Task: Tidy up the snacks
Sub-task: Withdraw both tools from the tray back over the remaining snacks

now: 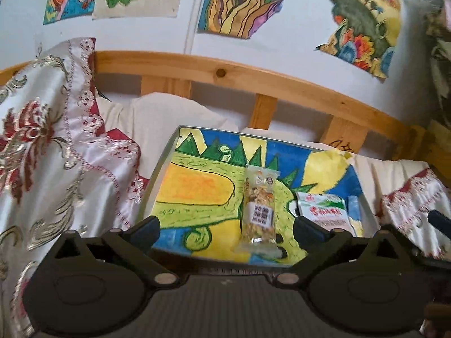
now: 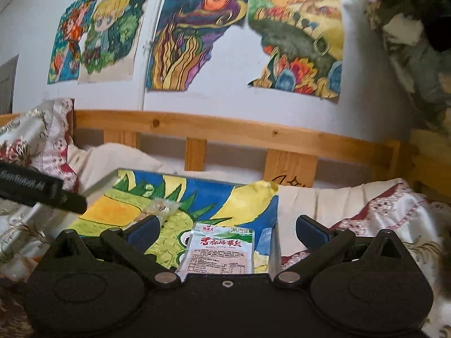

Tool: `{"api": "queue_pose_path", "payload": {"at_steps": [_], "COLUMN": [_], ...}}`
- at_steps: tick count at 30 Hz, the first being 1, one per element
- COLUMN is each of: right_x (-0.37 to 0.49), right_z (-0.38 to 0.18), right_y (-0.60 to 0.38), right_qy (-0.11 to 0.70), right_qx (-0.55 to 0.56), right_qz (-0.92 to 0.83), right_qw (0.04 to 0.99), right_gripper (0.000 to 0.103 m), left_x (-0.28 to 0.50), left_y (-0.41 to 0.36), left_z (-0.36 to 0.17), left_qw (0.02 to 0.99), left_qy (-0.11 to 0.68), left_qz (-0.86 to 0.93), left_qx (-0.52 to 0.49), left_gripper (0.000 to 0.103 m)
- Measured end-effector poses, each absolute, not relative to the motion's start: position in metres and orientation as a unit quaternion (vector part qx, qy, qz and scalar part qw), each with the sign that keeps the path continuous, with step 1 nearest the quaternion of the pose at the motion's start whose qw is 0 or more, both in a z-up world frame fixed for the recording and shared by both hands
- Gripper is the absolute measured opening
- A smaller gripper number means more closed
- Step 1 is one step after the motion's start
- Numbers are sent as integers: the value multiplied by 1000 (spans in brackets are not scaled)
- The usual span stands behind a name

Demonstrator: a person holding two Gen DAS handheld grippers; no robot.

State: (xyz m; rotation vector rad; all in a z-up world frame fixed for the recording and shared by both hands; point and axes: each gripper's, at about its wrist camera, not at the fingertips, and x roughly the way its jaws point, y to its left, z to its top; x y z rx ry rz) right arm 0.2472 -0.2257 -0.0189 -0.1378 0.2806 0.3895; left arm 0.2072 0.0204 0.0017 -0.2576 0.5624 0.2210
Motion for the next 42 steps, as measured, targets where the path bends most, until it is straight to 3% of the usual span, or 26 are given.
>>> {"api": "queue_pose_path", "payload": {"at_steps": [21,42], "right_x": [103,43], "right_z": [9,-16], "right_y": [-266,-225], "right_qy": [162,251], "right_qx": [-26,-79], "right_qz": [187,277], "right_qw": [969,924], "right_gripper": [102,102], "left_x": [73,29], "left_y": [19,41], "left_z": [-4,-25], "left_qw": [950,925], "left_qy": [287,360], "left_qz": [64,70], "left_qx": [-100,-102], "left_gripper": [102,102]}}
